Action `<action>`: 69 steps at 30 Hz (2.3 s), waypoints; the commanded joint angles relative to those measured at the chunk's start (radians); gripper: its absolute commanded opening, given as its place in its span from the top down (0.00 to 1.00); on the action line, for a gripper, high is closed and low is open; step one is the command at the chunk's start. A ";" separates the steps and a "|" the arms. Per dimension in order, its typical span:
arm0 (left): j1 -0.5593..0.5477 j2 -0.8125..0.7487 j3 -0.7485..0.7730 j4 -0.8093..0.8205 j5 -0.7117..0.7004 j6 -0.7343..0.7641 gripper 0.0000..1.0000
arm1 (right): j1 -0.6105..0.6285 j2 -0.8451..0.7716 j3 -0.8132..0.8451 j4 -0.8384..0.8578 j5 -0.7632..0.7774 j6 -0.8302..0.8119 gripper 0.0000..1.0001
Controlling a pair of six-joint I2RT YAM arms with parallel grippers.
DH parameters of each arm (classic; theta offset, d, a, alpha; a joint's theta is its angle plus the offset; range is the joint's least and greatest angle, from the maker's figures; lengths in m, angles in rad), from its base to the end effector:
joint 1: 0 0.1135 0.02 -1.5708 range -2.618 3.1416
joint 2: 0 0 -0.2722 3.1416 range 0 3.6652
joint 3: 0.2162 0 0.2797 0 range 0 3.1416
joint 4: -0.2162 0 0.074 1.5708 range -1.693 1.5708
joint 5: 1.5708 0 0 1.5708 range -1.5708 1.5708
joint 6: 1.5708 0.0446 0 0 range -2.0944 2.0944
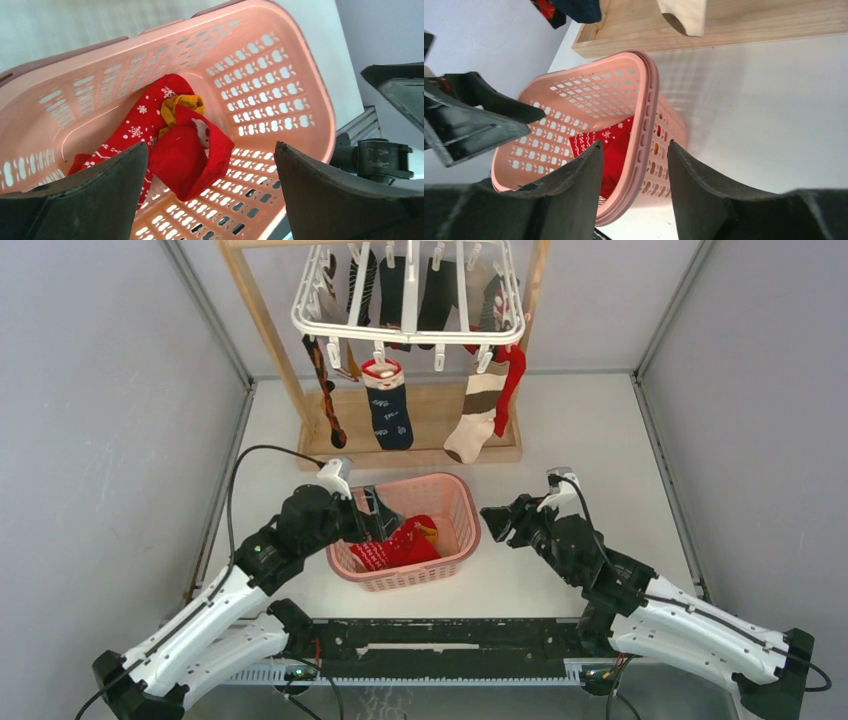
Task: Remove the socks clipped to the hanger
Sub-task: Place the sock in the bin, then remove the sock from the hanger.
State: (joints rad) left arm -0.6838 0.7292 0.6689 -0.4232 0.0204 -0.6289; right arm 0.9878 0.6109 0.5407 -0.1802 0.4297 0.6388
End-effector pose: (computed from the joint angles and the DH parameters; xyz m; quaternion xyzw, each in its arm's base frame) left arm 0.1532 -0.1260 0.2832 0.0288 0.8553 -0.3225 0.4044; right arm 0.1172 0.1440 0.2819 -0.0052 0.7827 0.3196 0.5340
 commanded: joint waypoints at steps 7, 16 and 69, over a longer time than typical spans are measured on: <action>-0.011 -0.037 0.104 -0.049 0.020 0.052 0.00 | -0.083 -0.019 0.036 -0.144 -0.069 -0.010 0.17; -0.012 0.044 0.136 -0.088 0.068 0.094 0.00 | -0.271 0.028 0.081 -0.174 -0.190 -0.058 0.01; -0.012 0.171 0.164 -0.091 -0.028 0.124 0.00 | -0.748 0.683 0.480 0.608 -0.709 -0.274 0.31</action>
State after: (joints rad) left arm -0.6899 0.9096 0.8604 -0.5552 -0.0151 -0.4965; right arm 0.2253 1.2629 0.9627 0.3569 -0.2962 0.3840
